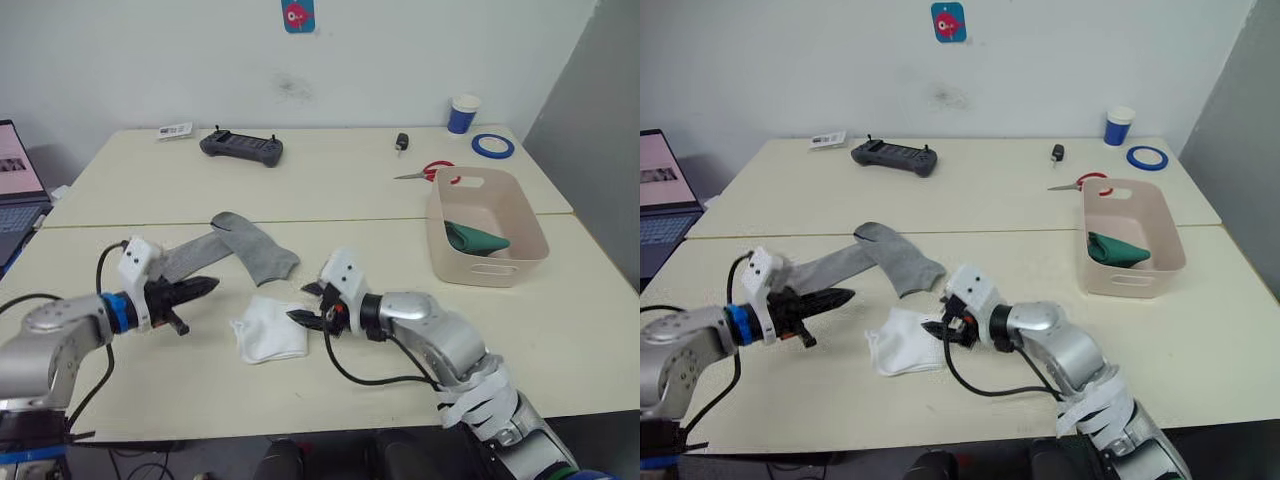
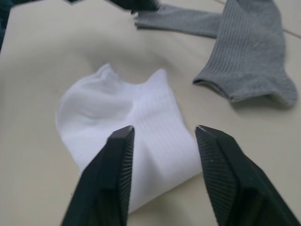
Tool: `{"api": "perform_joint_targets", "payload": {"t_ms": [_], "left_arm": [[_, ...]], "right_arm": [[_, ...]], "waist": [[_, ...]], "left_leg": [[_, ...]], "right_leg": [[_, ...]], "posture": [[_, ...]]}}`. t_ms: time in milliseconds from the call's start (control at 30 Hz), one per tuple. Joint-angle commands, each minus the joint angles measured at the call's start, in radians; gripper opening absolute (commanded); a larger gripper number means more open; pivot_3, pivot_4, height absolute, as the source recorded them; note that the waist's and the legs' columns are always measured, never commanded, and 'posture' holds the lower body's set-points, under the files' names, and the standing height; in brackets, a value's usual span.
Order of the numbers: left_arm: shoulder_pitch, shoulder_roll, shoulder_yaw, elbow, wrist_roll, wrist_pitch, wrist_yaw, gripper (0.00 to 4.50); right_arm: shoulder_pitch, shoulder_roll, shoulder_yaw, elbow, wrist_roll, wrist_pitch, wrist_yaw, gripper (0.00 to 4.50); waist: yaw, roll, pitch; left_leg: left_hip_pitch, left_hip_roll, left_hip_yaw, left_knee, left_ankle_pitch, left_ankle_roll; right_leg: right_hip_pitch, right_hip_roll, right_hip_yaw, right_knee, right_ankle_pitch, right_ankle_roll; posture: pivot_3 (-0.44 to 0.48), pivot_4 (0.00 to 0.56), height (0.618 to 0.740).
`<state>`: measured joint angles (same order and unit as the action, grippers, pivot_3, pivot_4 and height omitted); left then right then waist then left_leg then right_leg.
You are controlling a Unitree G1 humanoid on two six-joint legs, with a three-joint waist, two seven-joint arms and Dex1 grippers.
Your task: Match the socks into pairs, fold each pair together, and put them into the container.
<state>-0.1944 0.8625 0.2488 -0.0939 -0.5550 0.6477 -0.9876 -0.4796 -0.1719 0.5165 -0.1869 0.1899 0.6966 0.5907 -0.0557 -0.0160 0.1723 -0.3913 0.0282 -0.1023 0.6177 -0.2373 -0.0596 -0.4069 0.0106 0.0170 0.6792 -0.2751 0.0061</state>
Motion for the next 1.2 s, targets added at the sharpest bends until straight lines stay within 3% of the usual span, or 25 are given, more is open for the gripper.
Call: {"api": "perform_joint_targets", "payload": {"t_ms": [33, 133, 167, 300, 600, 800, 1000, 1200], "left_arm": [[-0.025, 0.007, -0.081, -0.135, -0.036, 0.033, -0.046, 0.0], [-0.029, -0.01, -0.158, -0.169, -0.014, 0.043, -0.042, 0.0], [-0.027, -0.017, -0.19, -0.169, 0.001, 0.041, -0.041, 0.0], [-0.017, -0.065, -0.298, -0.037, 0.139, -0.047, 0.015, 0.0], [0.03, -0.077, -0.285, 0.097, 0.193, -0.14, 0.024, 0.0], [0.088, -0.031, -0.161, -0.024, 0.081, -0.119, -0.034, 0.0], [0.083, 0.011, -0.138, -0.115, 0.026, -0.061, -0.075, 0.0], [0.091, 0.016, -0.2, -0.105, 0.087, -0.09, -0.091, 0.0]], "right_arm": [[-0.002, 0.024, 0.045, 0.007, -0.041, -0.065, -0.002, 1.16], [-0.003, 0.037, 0.071, 0.039, -0.068, -0.087, 0.0, 0.1], [-0.005, 0.038, 0.082, 0.052, -0.083, -0.098, 0.001, 0.05], [-0.012, 0.028, 0.127, 0.09, -0.137, -0.145, 0.017, 0.05], [0.043, -0.039, 0.133, 0.09, -0.159, -0.156, 0.078, 0.05], [0.033, -0.062, 0.054, -0.005, -0.117, -0.153, 0.107, 0.05], [-0.037, 0.002, -0.03, -0.032, -0.068, -0.091, 0.086, 0.05], [-0.097, 0.119, 0.019, 0.155, -0.128, -0.155, 0.03, 0.05]], "waist": [[0.0, 0.0, 0.0], [0.0, 0.0, 0.0], [0.0, 0.0, 0.0], [0.0, 0.0, 0.0], [0.001, -0.001, -0.001], [-0.002, -0.001, 0.0], [0.0, -0.001, 0.001], [-0.001, -0.001, 0.001]], "left_leg": [[0.0, 0.0, 0.0, 0.0, 0.0, 0.0], [0.001, 0.0, 0.0, 0.0, 0.0, 0.0], [0.001, 0.001, -0.001, 0.0, 0.0, 0.0], [0.002, 0.001, -0.001, 0.0, 0.0, 0.0], [0.008, 0.001, 0.001, -0.002, 0.0, 0.0], [0.009, 0.002, 0.001, -0.004, 0.0, 0.0], [0.008, 0.002, 0.001, -0.005, 0.0, 0.0], [0.008, 0.002, 0.001, -0.006, 0.0, 0.0]], "right_leg": [[0.0, 0.0, 0.0, 0.0, 0.0, 0.0], [0.0, 0.0, 0.0, 0.001, 0.0, 0.0], [0.0, 0.0, 0.0, 0.001, 0.0, 0.0], [0.0, 0.001, 0.0, 0.002, 0.001, -0.001], [0.003, 0.002, 0.001, 0.002, 0.001, -0.002], [0.002, 0.002, 0.001, 0.002, 0.001, -0.002], [0.002, 0.002, 0.001, 0.002, 0.0, -0.003], [0.001, 0.002, 0.001, 0.002, 0.0, -0.004]], "posture": [[0.0, 0.15, 0.74], [0.0, 0.15, 0.74], [0.0, 0.15, 0.74], [0.0, 0.15, 0.74], [0.0, 0.15, 0.74], [0.0, 0.15, 0.74], [0.0, 0.15, 0.74], [0.0, 0.15, 0.74]]}}
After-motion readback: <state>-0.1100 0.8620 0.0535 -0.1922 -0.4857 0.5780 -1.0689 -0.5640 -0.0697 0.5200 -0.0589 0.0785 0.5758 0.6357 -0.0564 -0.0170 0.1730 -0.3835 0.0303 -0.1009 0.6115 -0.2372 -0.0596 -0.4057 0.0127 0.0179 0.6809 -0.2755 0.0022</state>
